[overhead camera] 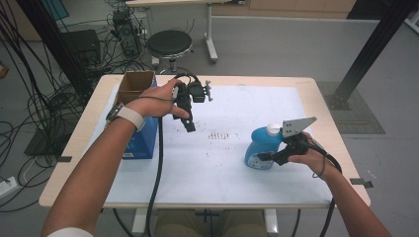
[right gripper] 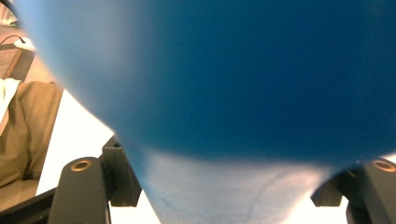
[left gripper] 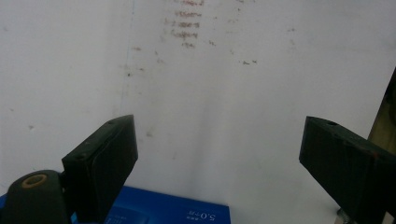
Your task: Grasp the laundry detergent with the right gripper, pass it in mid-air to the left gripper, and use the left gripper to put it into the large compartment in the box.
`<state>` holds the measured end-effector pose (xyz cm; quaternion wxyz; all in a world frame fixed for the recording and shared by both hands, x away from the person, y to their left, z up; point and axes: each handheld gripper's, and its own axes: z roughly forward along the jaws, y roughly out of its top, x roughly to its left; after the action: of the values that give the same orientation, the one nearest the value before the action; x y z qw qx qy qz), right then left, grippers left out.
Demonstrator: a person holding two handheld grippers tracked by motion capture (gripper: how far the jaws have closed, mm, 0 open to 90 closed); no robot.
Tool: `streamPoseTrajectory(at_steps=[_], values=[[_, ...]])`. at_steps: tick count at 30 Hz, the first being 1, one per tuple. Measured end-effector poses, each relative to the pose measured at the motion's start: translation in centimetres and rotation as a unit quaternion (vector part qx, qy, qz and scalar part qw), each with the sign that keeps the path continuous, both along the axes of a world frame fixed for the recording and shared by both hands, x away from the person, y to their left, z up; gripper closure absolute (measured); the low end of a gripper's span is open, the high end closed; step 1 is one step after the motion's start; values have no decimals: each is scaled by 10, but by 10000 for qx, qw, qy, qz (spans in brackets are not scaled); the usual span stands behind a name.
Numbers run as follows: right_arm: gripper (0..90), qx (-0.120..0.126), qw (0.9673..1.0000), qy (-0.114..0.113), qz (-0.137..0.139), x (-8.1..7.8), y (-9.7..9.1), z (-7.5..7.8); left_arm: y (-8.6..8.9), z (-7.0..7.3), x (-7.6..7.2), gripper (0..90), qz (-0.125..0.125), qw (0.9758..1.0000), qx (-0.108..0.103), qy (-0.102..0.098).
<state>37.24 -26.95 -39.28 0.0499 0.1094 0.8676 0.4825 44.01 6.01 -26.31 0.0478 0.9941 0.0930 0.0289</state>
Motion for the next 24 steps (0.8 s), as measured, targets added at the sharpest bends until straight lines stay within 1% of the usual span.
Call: streamPoseTrajectory(at_steps=[13,15,24], values=[[303,39,10000,-18,-10,1,1,-2,0,0,0,119,5,10000,3,10],[320,35,10000,-32,-4,1,1,-3,1,-1,0,118,28,10000,-8,13],[343,47,10000,-48,4,0,1,-3,0,-1,0,118,21,10000,-11,15]])
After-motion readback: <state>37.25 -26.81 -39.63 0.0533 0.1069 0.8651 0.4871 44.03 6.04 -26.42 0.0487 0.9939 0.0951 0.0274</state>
